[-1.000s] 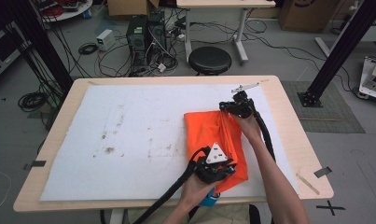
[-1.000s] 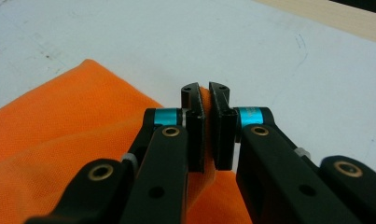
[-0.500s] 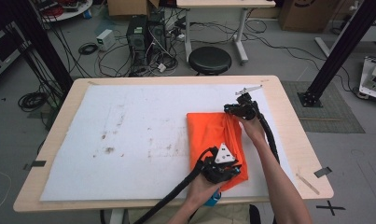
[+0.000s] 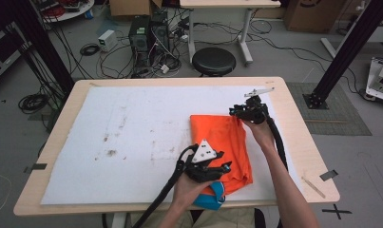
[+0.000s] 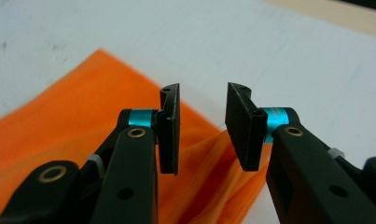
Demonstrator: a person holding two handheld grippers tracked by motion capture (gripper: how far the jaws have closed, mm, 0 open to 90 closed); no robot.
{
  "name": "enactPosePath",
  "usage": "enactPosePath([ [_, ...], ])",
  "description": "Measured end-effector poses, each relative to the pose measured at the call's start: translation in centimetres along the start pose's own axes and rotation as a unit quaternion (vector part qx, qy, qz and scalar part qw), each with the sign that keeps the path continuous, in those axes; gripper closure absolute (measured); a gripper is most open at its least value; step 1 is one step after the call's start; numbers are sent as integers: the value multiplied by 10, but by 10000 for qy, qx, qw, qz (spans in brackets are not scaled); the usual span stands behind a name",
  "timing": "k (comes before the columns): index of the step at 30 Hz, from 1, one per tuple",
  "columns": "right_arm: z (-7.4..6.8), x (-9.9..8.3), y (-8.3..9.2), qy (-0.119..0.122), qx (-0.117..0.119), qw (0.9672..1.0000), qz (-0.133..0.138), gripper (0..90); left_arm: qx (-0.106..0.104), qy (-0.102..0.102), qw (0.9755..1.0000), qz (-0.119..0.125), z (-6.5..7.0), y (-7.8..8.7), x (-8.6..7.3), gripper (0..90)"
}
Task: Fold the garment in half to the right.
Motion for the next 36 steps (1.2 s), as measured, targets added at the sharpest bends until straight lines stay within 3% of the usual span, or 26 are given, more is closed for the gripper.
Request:
enactPosePath([
  [3, -5, -9, -8, 186, -137, 9993, -307, 672, 277, 41, 9996, -63, -11, 7, -6, 564],
  [5, 0, -18, -12, 130, -290, 9985, -440, 680, 408, 60, 9991, -63, -15, 11, -10, 565],
  [8, 12, -30, -9, -123, -452, 9978, -471, 700, 624, 36, 9979, -141, -21, 15, -16, 565],
  [11, 24, -40, -5, -306, -616, 9959, -594, 695, 686, 82, 9975, -179, -26, 17, -22, 565],
  [14, 30, -48, 2, -456, -736, 9947, -555, 630, 739, 155, 9970, -183, -29, 20, -27, 565],
  [17, 29, -48, 13, -573, -1052, 9912, -558, 577, 783, 183, 9966, -184, -32, 23, -30, 564],
  [20, 20, -48, 30, -615, -723, 9953, -201, 569, 812, 223, 9964, -137, -34, 27, -30, 564],
  [23, 5, -51, 42, -614, -364, 9974, -59, 544, 823, 214, 9963, -128, -36, 29, -31, 564],
  [27, -20, -64, 52, -543, 57, 9985, -88, 512, 822, 201, 9963, -132, -35, 30, -32, 564],
  [28, -26, -70, 52, -512, 124, 9984, -224, 521, 817, 200, 9964, -134, -35, 30, -33, 564],
  [30, -32, -80, 48, -426, 212, 9977, -490, 653, 819, 188, 9963, -163, -34, 29, -34, 565],
  [32, -35, -90, 46, -229, 118, 9974, -680, 773, 807, 155, 9965, -163, -33, 29, -34, 564],
  [36, -24, -105, 58, -428, 77, 9978, -501, 841, 853, 163, 9961, -182, -35, 32, -37, 564],
])
Point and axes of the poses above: each handheld gripper's, and its own axes: y roughly backward along the jaws, x roughly out of its top, z roughly to its right, the point moved 3 cm from there along -y, roughly forward along the jaws, and after that the axes turned 1 degree about -x, right-handed, at the moved point
